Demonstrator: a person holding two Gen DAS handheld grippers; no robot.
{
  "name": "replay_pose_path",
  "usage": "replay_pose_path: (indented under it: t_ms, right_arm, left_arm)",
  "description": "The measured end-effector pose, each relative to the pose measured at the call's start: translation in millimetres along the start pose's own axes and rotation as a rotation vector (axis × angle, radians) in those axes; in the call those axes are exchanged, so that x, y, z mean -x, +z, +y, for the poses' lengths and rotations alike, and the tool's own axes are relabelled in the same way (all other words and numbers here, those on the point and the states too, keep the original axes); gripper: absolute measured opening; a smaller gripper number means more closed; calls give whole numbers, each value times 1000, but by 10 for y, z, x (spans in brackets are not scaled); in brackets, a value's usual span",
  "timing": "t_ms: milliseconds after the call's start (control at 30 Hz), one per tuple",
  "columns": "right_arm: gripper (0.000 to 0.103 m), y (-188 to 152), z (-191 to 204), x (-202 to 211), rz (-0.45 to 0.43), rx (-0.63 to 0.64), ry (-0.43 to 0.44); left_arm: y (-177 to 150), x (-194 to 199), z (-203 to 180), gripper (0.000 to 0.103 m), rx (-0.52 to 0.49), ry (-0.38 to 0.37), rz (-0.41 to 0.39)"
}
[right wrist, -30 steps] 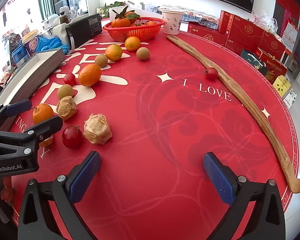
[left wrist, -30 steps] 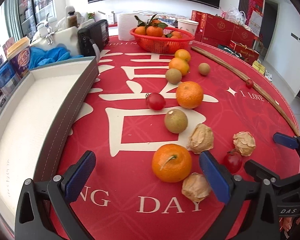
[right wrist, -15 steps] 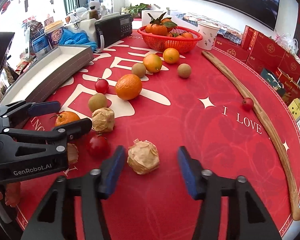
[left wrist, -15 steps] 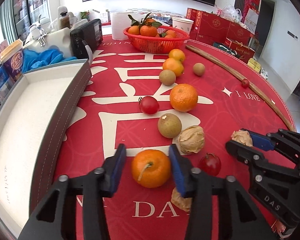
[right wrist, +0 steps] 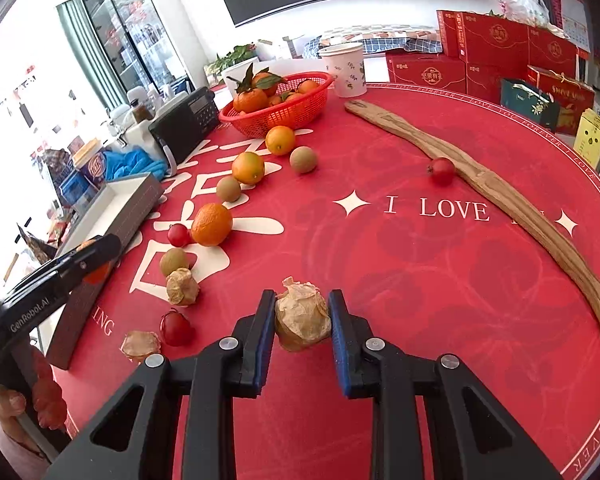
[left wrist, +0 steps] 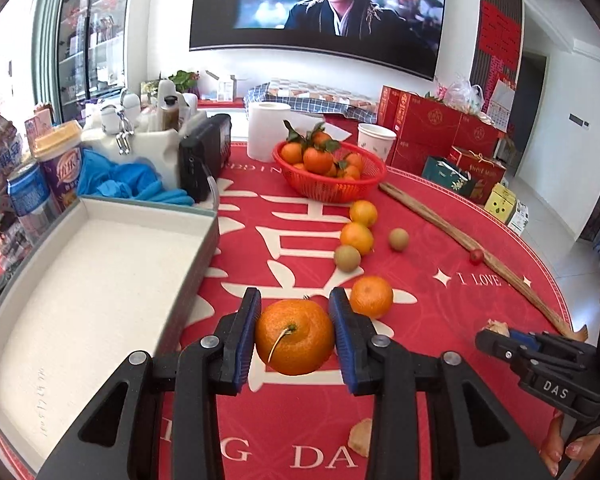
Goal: Organize fruits
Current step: 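Carry both fruits over the white tray and open both tools to drop them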
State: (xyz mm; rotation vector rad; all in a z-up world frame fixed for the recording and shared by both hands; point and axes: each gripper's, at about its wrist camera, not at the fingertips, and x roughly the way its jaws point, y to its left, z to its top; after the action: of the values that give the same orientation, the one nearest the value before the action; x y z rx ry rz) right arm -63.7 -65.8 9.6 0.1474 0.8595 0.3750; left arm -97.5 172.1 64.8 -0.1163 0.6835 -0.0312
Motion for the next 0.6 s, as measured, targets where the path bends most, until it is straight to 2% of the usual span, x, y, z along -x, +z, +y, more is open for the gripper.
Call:
replay_pose_path:
  t_ms: [100, 233, 400, 467, 600]
  right_arm:
    - [27, 20, 66, 23, -11, 16, -16]
    - [27, 127, 361, 6, -6, 57, -9]
    - [27, 348, 973, -168, 18, 143, 69]
    - [27, 389, 1259, -271, 37, 194, 89]
    - [27, 440, 1781, -490, 86, 267, 137]
  left_arm:
    - [13, 8, 178, 39, 46, 12, -12]
    - [17, 60, 452, 39, 103, 36, -3]
    - [9, 233, 849, 39, 172, 153, -50]
    - [-10, 258, 1035, 39, 220, 195, -48]
    - [-68, 273, 1385, 39, 309, 229, -19]
